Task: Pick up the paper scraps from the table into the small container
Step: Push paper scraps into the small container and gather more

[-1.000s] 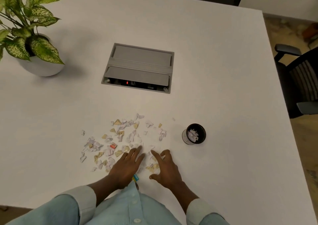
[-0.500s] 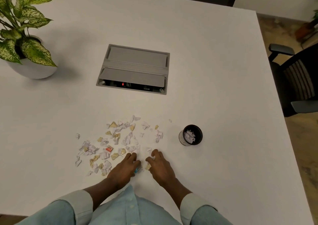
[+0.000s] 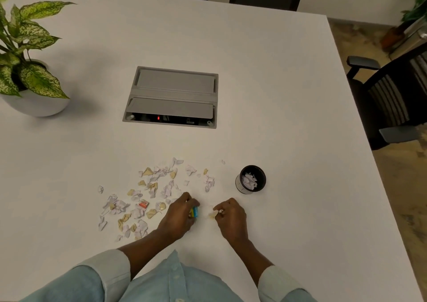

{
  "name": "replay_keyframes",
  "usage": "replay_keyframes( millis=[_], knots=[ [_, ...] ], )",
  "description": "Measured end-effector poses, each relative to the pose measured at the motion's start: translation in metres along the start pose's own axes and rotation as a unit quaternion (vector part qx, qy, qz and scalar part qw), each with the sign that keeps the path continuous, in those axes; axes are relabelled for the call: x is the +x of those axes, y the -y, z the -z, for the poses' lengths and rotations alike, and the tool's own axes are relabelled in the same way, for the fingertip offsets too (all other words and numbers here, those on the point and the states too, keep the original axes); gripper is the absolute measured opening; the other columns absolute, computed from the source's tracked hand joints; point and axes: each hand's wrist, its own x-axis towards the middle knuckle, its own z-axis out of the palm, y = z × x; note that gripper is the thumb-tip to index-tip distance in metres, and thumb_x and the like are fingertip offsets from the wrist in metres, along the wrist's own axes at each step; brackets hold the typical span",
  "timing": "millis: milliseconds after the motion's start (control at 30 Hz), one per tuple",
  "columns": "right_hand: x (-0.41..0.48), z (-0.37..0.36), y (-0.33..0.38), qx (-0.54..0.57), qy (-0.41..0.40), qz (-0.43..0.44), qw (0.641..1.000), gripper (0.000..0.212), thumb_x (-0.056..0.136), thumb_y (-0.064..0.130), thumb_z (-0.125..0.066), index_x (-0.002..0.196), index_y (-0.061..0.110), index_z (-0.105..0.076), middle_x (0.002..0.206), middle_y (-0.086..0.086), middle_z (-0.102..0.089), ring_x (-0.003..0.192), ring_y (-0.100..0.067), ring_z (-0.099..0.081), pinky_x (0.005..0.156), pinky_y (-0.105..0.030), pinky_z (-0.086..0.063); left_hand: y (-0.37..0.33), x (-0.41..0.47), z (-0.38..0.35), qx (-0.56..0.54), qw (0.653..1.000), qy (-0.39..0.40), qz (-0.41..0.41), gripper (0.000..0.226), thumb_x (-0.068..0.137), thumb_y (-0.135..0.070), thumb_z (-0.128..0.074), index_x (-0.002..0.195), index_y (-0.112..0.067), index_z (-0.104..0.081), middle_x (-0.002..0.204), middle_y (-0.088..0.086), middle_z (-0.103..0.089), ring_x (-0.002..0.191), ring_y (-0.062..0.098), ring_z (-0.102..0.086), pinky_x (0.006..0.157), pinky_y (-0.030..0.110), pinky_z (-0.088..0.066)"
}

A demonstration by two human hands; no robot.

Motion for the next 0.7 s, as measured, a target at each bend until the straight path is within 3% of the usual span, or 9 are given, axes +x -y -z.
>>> replay_keyframes(
  millis=[67, 167, 300, 400, 467, 567, 700],
  knots=[
    [0.001, 0.014, 0.001, 0.024, -0.036, -0.014, 0.999, 0.018, 0.079, 0.000, -0.076, 0.088, 0.015, -0.080, 0.093, 0.000, -0.070, 0.084, -0.014, -0.068, 0.078, -0.025, -0.055, -0.019, 0.010, 0.008, -0.025, 0.999, -0.019, -0.006, 0.044, 0.088, -0.017, -0.079, 0.130, -0.019, -0.066, 0.125, 0.001, -0.057, 0.107, 0.019, -0.062, 0.087, 0.020, -0.054],
    [0.003, 0.041, 0.003, 0.054, -0.098, -0.033, 0.993, 0.022, 0.075, 0.000, -0.080, 0.083, 0.021, -0.080, 0.089, 0.004, -0.070, 0.078, -0.011, -0.068, 0.076, -0.028, -0.057, -0.050, 0.028, 0.019, -0.057, 0.996, -0.055, -0.030, 0.044, 0.084, -0.017, -0.084, 0.125, -0.018, -0.069, 0.117, 0.000, -0.060, 0.098, 0.015, -0.059, 0.075, 0.006, -0.041],
    [0.017, 0.082, 0.004, 0.057, -0.189, -0.053, 0.979, 0.017, 0.073, 0.009, -0.089, 0.086, 0.016, -0.080, 0.089, -0.003, -0.071, 0.076, -0.019, -0.069, 0.072, -0.033, -0.057, -0.095, 0.057, 0.034, -0.088, 0.991, -0.079, -0.065, 0.044, 0.080, -0.015, -0.086, 0.121, -0.016, -0.071, 0.111, 0.003, -0.061, 0.094, 0.018, -0.060, 0.075, 0.022, -0.046],
    [0.033, 0.107, 0.005, 0.047, -0.218, -0.084, 0.971, 0.016, 0.074, 0.011, -0.088, 0.088, 0.013, -0.080, 0.088, -0.006, -0.070, 0.076, -0.020, -0.067, 0.067, -0.026, -0.052, -0.124, 0.080, 0.038, -0.080, 0.989, -0.085, -0.092, 0.044, 0.080, -0.016, -0.086, 0.121, -0.015, -0.070, 0.112, 0.005, -0.061, 0.096, 0.019, -0.061, 0.075, 0.023, -0.042],
    [0.042, 0.118, 0.007, 0.042, -0.219, -0.097, 0.970, 0.014, 0.075, 0.010, -0.087, 0.087, 0.013, -0.079, 0.086, -0.006, -0.070, 0.076, -0.020, -0.066, 0.061, -0.020, -0.046, -0.141, 0.094, 0.040, -0.068, 0.989, -0.086, -0.103, 0.043, 0.079, -0.016, -0.085, 0.119, -0.015, -0.070, 0.112, 0.005, -0.062, 0.098, 0.020, -0.061, 0.077, 0.022, -0.038],
    [0.052, 0.126, 0.009, 0.036, -0.200, -0.114, 0.972, 0.016, 0.075, 0.010, -0.086, 0.089, 0.012, -0.078, 0.088, -0.008, -0.071, 0.079, -0.024, -0.068, 0.069, -0.031, -0.057, -0.159, 0.110, 0.040, -0.043, 0.990, -0.072, -0.113, 0.043, 0.080, -0.015, -0.083, 0.120, -0.013, -0.068, 0.114, 0.008, -0.061, 0.101, 0.025, -0.061, 0.079, 0.027, -0.041],
    [0.059, 0.127, 0.010, 0.021, -0.192, -0.120, 0.974, 0.014, 0.079, 0.009, -0.080, 0.092, 0.013, -0.077, 0.092, -0.008, -0.074, 0.085, -0.026, -0.070, 0.074, -0.032, -0.056, -0.170, 0.124, 0.038, -0.021, 0.993, -0.052, -0.106, 0.043, 0.084, -0.014, -0.080, 0.124, -0.010, -0.066, 0.120, 0.012, -0.059, 0.106, 0.030, -0.060, 0.087, 0.033, -0.046]
  ],
)
